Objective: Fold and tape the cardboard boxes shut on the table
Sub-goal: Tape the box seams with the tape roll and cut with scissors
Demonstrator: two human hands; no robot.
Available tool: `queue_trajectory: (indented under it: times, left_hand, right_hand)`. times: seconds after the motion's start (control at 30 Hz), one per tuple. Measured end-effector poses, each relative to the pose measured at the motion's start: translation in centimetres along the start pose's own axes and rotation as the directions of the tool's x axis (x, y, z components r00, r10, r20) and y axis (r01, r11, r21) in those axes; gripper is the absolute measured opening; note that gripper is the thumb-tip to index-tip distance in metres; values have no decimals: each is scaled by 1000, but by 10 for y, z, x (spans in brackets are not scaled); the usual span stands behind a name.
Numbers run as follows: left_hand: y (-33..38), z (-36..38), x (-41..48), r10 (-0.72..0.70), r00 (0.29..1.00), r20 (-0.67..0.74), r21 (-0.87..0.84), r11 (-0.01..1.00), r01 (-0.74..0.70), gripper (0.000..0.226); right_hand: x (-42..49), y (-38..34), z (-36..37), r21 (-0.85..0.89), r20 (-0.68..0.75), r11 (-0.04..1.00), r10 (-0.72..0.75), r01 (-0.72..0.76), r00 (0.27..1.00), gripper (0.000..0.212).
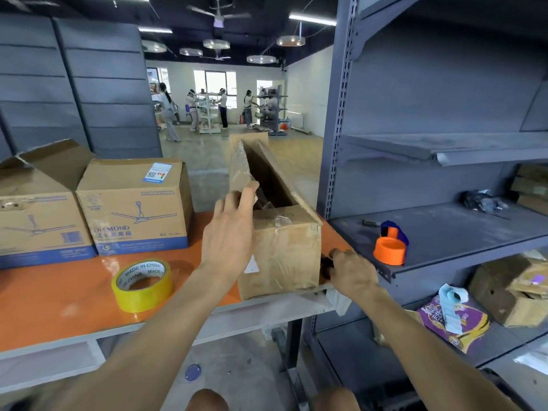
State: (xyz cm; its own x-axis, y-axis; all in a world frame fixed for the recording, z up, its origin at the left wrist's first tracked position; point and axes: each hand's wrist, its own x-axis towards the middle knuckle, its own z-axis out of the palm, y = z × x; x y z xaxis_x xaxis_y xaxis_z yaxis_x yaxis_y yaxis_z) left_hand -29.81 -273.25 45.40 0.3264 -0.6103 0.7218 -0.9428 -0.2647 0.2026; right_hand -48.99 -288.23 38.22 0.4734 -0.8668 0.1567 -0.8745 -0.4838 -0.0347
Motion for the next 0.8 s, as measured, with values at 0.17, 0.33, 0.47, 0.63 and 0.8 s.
queue_trajectory:
  times: [0.17,0.33,0.47,0.63,0.8]
  left_hand:
    - [-9,-7,-2,-28,999,-17,5,1000,29,85]
    - [-12,-11,-3,-77,996,-41,18,997,77,80]
    - [-5,-6,0,-91,994,-64,42,995,94,75]
    - [5,-2,5,-84,996,-2,-43,996,84,73]
    - [-3,-8,7,-77,996,49,-196,977,85,90]
  right_hand:
    - [4,-9,-16,49,118,997,55,-61,991,22]
    - [2,16,-49,625,196,753,106,-207,975,10]
    - [-16,16,-96,856,100,499,98,-136,990,17]
    - [-54,-15,-153,992,57,123,-170,-36,984,16]
    - [-91,-65,-155,982,185,36,-396,-186,899,37]
